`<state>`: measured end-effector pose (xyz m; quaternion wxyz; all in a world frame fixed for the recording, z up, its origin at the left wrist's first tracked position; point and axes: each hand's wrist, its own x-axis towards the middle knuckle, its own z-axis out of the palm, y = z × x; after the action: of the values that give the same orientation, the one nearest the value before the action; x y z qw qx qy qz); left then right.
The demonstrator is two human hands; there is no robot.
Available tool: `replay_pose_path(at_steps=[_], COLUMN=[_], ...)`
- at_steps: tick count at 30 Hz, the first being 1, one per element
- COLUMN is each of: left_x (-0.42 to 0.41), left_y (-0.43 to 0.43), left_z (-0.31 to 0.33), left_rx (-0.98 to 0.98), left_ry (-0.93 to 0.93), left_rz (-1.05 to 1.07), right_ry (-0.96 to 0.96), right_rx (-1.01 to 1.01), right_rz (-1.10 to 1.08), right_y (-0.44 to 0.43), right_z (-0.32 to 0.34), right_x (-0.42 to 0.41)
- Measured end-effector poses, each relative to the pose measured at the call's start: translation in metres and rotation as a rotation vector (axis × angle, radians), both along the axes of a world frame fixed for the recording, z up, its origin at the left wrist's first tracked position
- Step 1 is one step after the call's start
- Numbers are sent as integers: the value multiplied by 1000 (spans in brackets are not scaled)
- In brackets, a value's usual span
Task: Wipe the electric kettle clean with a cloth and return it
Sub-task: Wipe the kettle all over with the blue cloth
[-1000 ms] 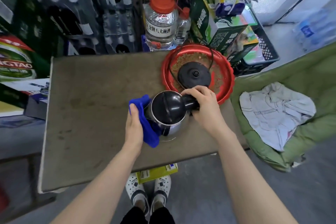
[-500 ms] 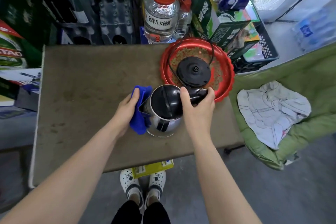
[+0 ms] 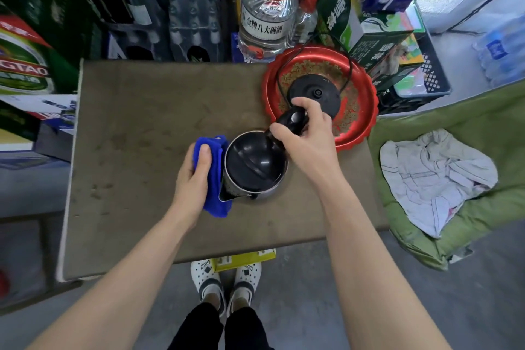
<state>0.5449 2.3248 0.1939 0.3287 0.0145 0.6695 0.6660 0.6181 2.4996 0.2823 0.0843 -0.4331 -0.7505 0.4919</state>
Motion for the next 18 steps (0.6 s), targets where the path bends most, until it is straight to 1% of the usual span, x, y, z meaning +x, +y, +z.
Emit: replay_pose_path(at_steps=[2, 4, 6, 8, 9, 10, 12, 15, 16, 18], left_x=[-2, -4, -6, -8, -10, -12, -20, -33, -36, -37], left_y=[1, 2, 5, 9, 11, 13, 18, 25, 24, 20], left_z=[-2, -6, -7, -4, -2, 0, 2, -12, -21, -42], left_rx=[-33, -89, -107, -88, -67, -40, 4, -48, -72, -155], left_ry=[45, 106, 108, 100, 97, 80, 29, 41, 16, -147], left_rz=[16, -3, -15, -23, -32, -39, -49, -82, -77, -39], right_ry=[-27, -54, -83, -160, -190, -187, -117, 1, 23, 37], right_rx=[-50, -160, -207, -101, -51, -47, -107, -148, -157, -173], right_rz=[108, 222, 279, 277, 237, 199, 176, 181, 194, 260], right_y=[8, 14, 13, 3, -5, -15, -34, -36, -30, -17], right_z=[-1, -2, -4, -3, -3, -2, -1, -10, -14, -18], right_x=[-13, -29, -43, -45, -39, -29, -9, -3, -5, -10])
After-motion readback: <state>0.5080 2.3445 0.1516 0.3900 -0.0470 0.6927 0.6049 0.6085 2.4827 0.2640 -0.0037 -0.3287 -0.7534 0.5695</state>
